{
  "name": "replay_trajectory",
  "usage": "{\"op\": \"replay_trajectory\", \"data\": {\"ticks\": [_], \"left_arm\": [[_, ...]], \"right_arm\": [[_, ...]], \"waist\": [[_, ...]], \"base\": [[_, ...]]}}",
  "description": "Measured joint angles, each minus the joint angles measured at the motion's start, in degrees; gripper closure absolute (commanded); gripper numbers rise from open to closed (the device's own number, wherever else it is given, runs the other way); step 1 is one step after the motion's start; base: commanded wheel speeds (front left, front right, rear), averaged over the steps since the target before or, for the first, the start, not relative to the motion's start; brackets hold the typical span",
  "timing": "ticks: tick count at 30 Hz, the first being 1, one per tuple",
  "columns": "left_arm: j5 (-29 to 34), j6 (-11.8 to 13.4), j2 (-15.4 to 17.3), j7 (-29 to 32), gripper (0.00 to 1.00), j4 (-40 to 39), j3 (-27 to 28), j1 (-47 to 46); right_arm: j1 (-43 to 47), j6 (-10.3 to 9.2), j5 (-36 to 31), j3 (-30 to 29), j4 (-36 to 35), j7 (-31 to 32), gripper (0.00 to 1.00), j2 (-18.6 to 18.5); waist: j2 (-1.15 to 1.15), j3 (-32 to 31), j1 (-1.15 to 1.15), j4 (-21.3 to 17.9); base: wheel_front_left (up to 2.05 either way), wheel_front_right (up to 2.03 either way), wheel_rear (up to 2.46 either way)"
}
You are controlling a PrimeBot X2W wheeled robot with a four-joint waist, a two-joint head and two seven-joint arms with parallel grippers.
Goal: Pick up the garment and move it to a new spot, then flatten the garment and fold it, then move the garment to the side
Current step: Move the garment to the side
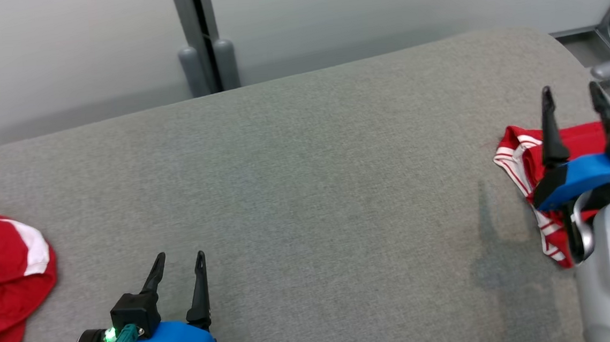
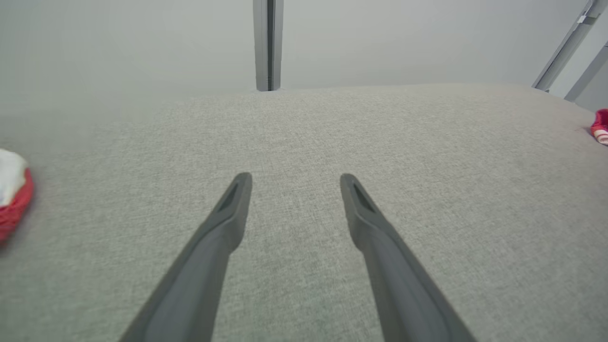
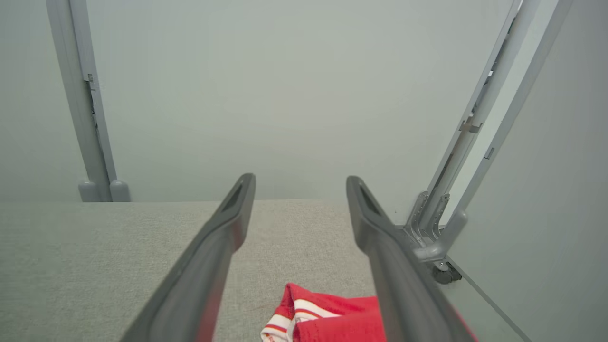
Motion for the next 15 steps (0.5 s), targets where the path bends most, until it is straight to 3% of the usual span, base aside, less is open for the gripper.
{"op": "replay_trajectory", "data": {"ticks": [6,15], "left_arm": [[0.4,1.1,-0.3,0.0,0.00,-0.5,1.5,0.4],[0.5,2.3,-0.5,0.0,0.00,-1.1,2.5,2.1]], "right_arm": [[7.4,0.00,6.1,6.6,-2.0,0.0,0.00,1.4],[16.2,0.00,13.4,11.2,-0.3,0.0,0.00,1.8]], "waist": [[0.00,-1.9,0.00,3.7],[0.00,-4.4,0.00,9.6]], "base": [[0.00,0.00,0.00],[0.00,0.00,0.00]]}}
